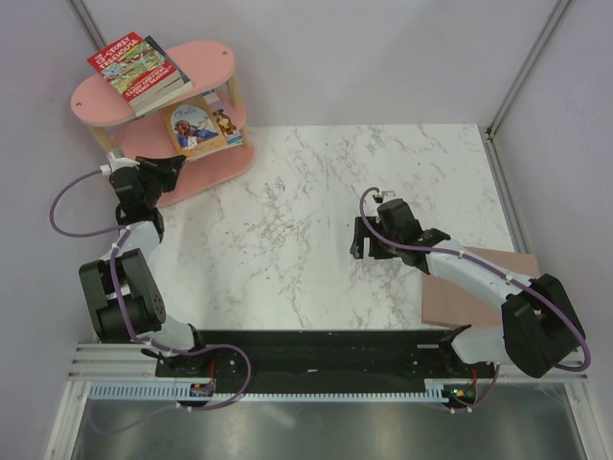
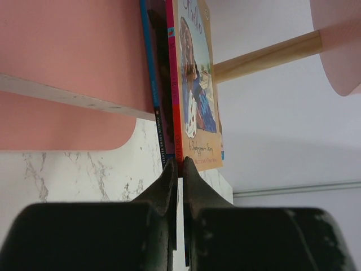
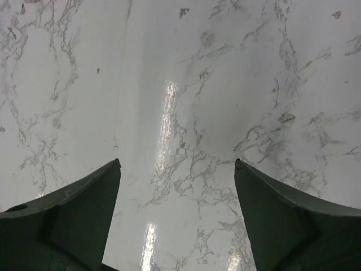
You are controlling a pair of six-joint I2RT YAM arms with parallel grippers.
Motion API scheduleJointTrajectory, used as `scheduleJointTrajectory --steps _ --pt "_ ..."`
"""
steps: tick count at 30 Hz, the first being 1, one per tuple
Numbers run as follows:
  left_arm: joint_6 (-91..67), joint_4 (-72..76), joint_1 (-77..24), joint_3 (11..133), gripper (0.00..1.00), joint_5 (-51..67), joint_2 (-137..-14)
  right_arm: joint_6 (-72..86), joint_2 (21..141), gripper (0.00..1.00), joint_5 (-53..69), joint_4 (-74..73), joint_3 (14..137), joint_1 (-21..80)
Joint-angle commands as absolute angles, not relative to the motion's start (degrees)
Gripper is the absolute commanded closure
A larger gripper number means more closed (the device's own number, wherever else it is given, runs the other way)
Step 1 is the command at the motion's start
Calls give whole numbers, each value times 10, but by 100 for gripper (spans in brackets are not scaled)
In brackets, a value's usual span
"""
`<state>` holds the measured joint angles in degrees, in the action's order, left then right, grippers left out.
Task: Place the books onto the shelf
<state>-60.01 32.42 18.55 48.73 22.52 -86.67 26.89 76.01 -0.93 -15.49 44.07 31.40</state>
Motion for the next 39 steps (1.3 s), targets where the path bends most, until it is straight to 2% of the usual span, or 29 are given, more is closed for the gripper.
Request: scheduleJointTrajectory --steps 1,9,30,34,35,36,38,39 --pt "-593 359 174 515 98 229 -857 265 758 11 -16 -156 441 316" --pt "-620 374 142 534 98 203 -873 269 754 10 -11 -153 432 316" --pt "-670 403 135 537 96 155 -909 261 704 10 -37 -181 421 316" --pt "-670 406 135 539 84 168 -911 259 706 9 -38 -185 425 316" --pt "-669 408 135 540 72 167 -910 259 706 9 -37 -185 425 316" --pt "-669 408 134 541 66 167 -911 259 705 9 -38 -187 425 316" --pt "-670 408 134 545 47 164 -911 260 702 9 -37 -187 422 316" --pt "-669 408 134 546 43 164 -911 260 701 9 -37 -187 419 316"
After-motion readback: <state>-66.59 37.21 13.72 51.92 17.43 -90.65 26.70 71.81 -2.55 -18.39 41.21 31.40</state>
